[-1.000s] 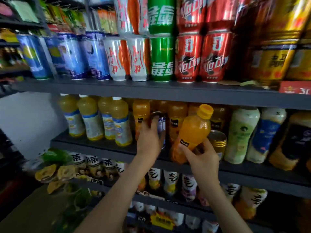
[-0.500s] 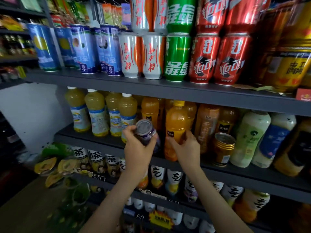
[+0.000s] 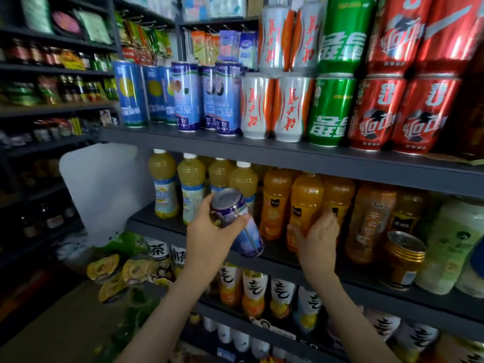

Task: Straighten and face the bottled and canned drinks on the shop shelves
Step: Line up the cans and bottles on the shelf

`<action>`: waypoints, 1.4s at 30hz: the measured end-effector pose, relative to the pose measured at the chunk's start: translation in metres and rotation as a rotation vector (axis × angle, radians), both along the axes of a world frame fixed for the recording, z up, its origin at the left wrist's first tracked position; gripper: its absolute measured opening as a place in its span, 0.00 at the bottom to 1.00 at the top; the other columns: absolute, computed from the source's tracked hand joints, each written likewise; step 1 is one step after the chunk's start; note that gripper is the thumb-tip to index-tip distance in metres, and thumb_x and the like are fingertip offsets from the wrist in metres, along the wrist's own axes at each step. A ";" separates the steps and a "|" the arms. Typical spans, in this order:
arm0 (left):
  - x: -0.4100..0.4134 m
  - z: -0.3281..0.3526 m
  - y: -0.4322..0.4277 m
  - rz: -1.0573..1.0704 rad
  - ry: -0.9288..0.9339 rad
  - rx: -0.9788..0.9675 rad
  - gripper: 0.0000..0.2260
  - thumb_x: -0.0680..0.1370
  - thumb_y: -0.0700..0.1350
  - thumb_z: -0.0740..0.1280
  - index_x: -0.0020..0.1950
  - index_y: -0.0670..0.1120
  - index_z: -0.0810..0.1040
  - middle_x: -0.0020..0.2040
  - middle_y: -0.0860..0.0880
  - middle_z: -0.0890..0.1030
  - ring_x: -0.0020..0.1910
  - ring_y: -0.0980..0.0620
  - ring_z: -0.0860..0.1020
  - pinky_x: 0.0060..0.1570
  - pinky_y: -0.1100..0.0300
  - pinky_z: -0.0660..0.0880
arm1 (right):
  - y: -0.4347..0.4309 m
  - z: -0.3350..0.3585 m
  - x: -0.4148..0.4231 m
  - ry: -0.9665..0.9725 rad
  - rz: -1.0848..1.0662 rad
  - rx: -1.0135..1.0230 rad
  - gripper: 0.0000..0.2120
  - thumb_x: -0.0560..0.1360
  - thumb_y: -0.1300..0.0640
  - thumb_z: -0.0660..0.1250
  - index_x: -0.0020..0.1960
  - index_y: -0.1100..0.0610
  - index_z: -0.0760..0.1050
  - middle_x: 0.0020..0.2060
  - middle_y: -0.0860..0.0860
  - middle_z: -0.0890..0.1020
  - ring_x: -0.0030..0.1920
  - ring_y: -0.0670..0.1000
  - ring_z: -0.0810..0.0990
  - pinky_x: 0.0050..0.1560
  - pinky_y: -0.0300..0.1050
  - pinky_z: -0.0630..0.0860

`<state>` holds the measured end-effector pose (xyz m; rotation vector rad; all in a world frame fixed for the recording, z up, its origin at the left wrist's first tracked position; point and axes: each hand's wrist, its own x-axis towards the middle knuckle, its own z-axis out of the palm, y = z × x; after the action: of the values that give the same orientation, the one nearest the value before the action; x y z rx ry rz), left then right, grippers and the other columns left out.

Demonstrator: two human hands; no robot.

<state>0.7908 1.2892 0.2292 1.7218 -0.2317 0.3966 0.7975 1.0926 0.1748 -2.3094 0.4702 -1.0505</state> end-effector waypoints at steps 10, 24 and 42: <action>0.048 0.053 0.099 -0.297 -0.182 0.067 0.22 0.67 0.46 0.77 0.52 0.65 0.71 0.50 0.64 0.79 0.50 0.68 0.78 0.45 0.71 0.75 | 0.152 0.069 -0.003 -0.098 0.546 0.067 0.27 0.67 0.40 0.70 0.62 0.44 0.66 0.55 0.38 0.72 0.57 0.35 0.71 0.54 0.25 0.67; 0.120 0.109 0.181 -0.307 -0.287 -0.060 0.16 0.73 0.49 0.70 0.59 0.50 0.75 0.53 0.54 0.81 0.51 0.62 0.79 0.52 0.66 0.76 | 0.252 0.162 0.087 -0.325 0.448 0.303 0.12 0.71 0.49 0.71 0.53 0.49 0.77 0.43 0.43 0.82 0.43 0.37 0.79 0.39 0.28 0.74; 0.170 0.125 0.146 -0.113 -0.420 0.279 0.14 0.77 0.46 0.68 0.62 0.46 0.75 0.56 0.51 0.79 0.55 0.54 0.77 0.54 0.63 0.72 | 0.210 0.201 0.123 -0.199 0.031 0.037 0.29 0.72 0.44 0.70 0.62 0.63 0.69 0.49 0.55 0.76 0.52 0.55 0.76 0.42 0.41 0.65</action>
<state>0.9607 1.4350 0.3541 1.8715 -0.7142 0.6658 0.9206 1.3027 0.3760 -2.1450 0.3704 -1.2308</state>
